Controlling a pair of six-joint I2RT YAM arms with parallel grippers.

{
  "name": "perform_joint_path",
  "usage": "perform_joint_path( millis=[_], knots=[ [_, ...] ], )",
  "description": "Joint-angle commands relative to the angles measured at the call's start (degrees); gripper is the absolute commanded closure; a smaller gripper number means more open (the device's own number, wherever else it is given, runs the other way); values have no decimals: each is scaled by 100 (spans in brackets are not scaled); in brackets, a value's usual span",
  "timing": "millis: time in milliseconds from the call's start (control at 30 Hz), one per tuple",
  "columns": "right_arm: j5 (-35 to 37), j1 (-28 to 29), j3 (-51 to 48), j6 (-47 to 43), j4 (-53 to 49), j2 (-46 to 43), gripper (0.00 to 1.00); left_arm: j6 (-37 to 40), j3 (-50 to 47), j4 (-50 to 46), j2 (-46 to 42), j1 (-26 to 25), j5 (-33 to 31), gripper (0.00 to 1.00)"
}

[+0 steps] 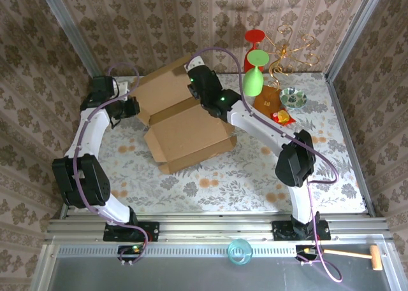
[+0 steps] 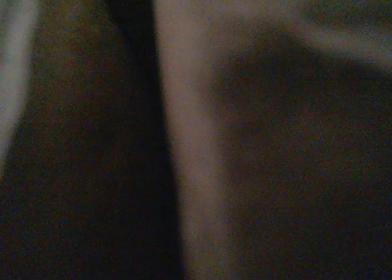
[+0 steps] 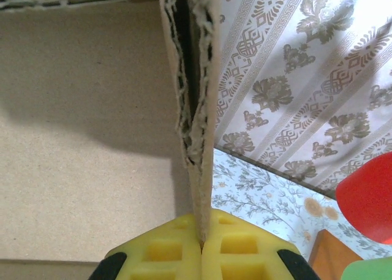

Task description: Fold the paper box

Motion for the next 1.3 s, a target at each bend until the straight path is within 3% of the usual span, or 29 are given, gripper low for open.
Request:
perform_joint_path(
  millis=[0,400,600,767,867,967,1100,1133,1267],
  knots=[
    [-304,-133,-63,186,355,-314,92,97,159,-199,-178,-42,113,100],
    [-106,-292,-29,-44,494,-302,68,133,268,-249,-109,-55,107,100],
    [-50,-388,228,-118,407,-75,64,145,302,-260,-74,-50,125,100],
    [152,-408,599,-183,274,164,79,144,336,-276,-37,-61,116,100],
    [753,-352,816,-266,182,305,100,132,357,-285,-27,-79,80,100],
    [1304,-295,1110,-102,-172,449,100,74,365,-290,-4,-99,-27,100],
    [1416,-131,1141,187,-530,417,100,-93,325,-176,31,-126,-133,99],
    [1417,-82,1130,248,-616,405,100,-149,305,-140,42,-135,-158,93],
    [1239,-4,1123,633,-1025,349,100,-326,226,42,122,-143,-171,88]
  ],
)
